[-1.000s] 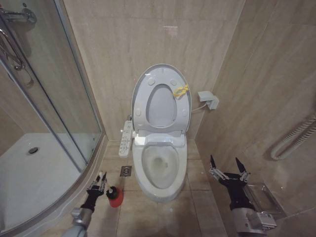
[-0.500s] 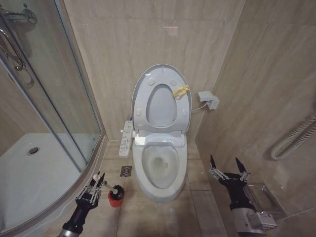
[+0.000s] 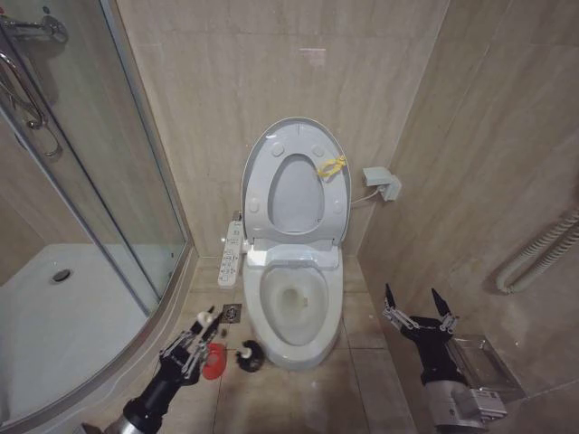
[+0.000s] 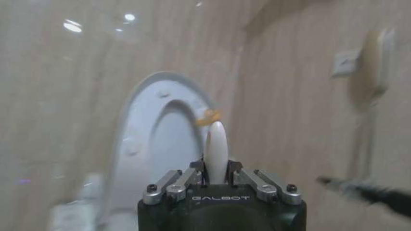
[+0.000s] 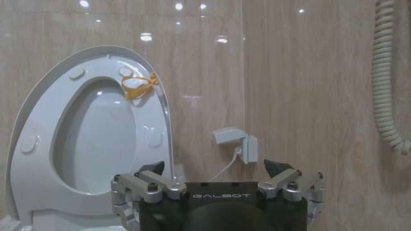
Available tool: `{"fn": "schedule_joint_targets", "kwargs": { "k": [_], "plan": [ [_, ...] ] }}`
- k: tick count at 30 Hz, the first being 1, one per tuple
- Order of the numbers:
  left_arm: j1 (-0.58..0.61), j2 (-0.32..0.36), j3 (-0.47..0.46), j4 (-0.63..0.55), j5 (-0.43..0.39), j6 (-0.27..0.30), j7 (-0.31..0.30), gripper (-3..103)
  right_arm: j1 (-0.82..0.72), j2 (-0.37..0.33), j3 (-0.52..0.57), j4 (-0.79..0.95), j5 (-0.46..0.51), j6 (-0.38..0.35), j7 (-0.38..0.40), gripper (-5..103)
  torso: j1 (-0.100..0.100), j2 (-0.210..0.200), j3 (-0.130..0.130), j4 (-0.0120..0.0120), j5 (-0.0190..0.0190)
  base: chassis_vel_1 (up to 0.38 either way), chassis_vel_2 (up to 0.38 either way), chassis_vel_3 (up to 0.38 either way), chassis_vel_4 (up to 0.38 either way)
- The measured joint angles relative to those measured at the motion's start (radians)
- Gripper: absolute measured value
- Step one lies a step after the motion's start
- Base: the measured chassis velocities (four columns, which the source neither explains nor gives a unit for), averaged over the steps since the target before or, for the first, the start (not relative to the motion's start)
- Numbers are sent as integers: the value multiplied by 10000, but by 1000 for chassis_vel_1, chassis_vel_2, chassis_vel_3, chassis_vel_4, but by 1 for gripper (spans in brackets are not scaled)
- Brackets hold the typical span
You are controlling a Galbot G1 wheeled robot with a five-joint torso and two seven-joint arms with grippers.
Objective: Open the toilet lid, clean the toilet bowl with a toilet brush, close the toilet lid, and flush.
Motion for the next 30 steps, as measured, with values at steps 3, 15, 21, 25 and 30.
{"fn": "schedule_joint_targets", "kwargs": {
  "k": [3,15,21,25,30],
  "plan": [
    [-624,534,49,-343,-1287,480,97,22,0,0,-1,0,0,0,0,100,0,0,0,0,0,0,0,0,0],
    [-4439,1498,1051,1896,-3288,1119,-469,22,0,0,1,0,0,0,1,100,3,-1,1,0,-3,0,0,0,0],
    [-5944,1355,2004,2916,-3335,1081,-440,22,-1,0,0,0,0,0,0,100,3,-1,1,-2,-1,0,0,0,0],
    [-7182,1088,2768,3928,-3317,904,-365,22,0,-1,1,0,0,0,1,100,2,-1,1,-1,-1,0,0,0,0],
    [-8677,592,4113,5829,-3254,597,-121,22,0,0,0,-1,1,0,0,100,2,-2,1,2,-3,0,0,0,0]
  ]
}}
